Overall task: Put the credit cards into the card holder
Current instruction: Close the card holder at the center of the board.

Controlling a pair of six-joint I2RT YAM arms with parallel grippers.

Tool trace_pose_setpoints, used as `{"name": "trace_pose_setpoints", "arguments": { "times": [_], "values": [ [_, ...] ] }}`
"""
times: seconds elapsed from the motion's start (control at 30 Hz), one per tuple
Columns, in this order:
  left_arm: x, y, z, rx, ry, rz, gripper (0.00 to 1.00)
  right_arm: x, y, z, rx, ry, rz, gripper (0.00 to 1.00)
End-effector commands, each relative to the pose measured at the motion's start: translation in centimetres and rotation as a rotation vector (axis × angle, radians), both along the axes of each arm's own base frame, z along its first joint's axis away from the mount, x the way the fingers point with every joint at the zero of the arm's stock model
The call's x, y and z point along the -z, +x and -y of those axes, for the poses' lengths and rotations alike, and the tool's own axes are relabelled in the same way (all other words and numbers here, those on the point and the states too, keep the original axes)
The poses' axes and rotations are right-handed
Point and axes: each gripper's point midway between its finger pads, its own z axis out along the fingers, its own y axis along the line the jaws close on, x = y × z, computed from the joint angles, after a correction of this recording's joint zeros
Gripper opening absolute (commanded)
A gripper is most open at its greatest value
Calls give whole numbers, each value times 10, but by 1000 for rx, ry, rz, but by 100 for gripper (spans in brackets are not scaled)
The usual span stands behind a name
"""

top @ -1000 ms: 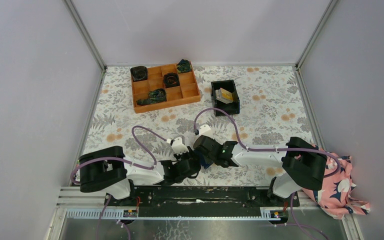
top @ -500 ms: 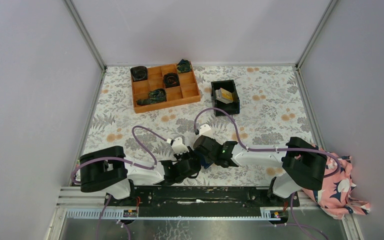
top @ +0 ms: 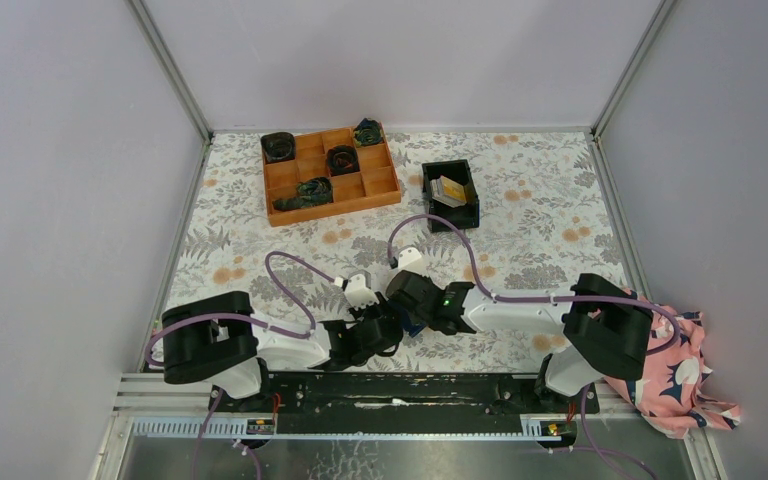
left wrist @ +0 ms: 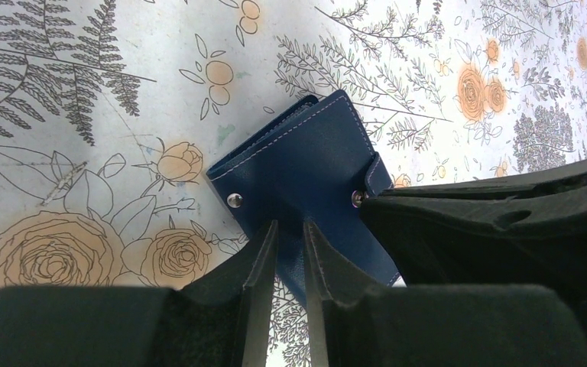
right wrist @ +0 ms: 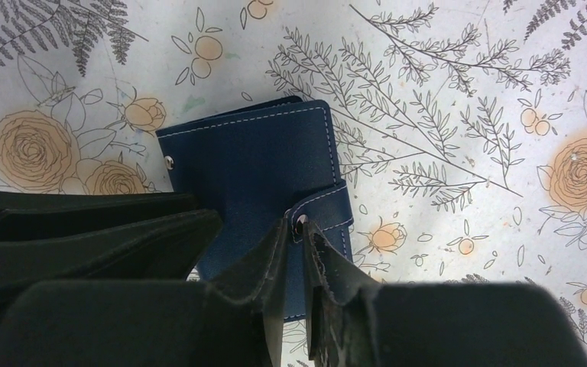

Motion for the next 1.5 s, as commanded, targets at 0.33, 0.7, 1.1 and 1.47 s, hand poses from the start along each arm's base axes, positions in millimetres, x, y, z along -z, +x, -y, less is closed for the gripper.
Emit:
{"name": "trace_pose_setpoints", "arguments": {
  "times": [0.33, 0.7, 1.1, 1.47],
  "values": [
    [16, -4, -8, 21, 72, -22, 27, -12, 11, -17, 0, 16, 52, 18],
    [14, -3, -7, 21, 69, -18, 27, -3, 7, -11, 1, 0, 31, 18],
    [15, -3, -6, 21, 69, -22, 27, 4, -1, -15, -18, 5, -1, 18],
    [16, -3, -4, 22, 63, -22, 27, 12, -6, -15, -19, -4, -16, 18]
  ]
}}
